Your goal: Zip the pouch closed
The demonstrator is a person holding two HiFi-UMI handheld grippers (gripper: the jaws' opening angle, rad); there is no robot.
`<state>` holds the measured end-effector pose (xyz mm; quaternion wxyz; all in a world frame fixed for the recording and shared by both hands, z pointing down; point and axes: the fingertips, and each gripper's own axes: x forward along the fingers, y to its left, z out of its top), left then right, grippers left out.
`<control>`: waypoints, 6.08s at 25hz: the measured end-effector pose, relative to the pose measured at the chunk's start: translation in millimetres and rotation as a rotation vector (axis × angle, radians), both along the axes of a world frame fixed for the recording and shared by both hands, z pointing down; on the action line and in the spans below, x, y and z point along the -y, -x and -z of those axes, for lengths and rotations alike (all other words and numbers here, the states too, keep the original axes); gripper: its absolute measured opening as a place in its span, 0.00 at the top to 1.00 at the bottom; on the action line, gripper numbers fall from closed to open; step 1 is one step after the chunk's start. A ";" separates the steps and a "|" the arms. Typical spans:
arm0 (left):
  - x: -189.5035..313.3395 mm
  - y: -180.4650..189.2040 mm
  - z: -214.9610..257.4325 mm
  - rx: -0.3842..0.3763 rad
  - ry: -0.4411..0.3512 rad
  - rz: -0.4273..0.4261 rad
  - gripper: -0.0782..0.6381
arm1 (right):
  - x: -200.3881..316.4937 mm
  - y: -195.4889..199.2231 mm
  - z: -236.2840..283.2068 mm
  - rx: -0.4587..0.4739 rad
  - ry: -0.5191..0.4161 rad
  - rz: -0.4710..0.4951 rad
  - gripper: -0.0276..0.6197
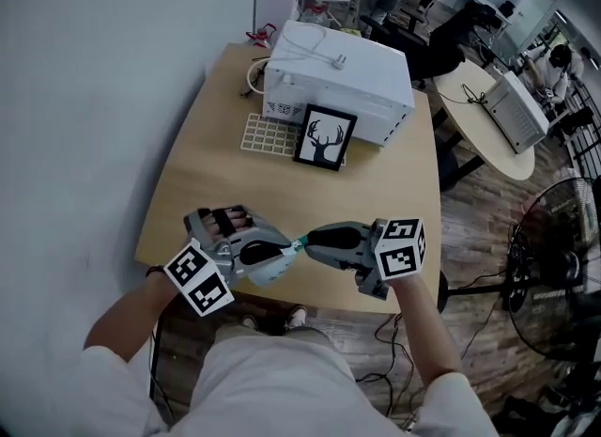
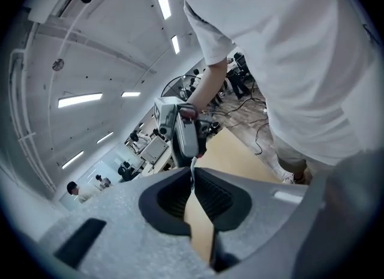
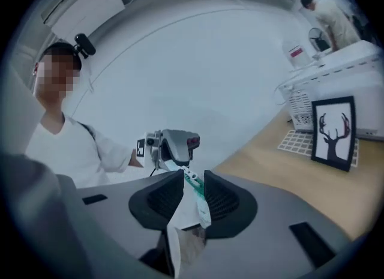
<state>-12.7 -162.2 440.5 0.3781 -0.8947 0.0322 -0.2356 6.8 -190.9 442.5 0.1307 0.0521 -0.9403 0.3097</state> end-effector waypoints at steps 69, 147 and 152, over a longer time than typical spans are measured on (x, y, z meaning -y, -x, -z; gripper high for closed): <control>-30.4 -34.6 24.1 -0.161 0.112 0.210 0.85 | -22.5 -74.7 -31.2 -0.413 -0.424 0.213 0.90; 37.5 53.8 33.4 -0.461 0.263 0.613 0.85 | 31.6 -156.6 -61.2 -0.501 -0.377 -0.448 0.96; 42.4 69.5 28.9 -0.508 0.304 0.695 0.85 | 31.3 -169.4 -50.9 -0.480 -0.395 -0.529 0.96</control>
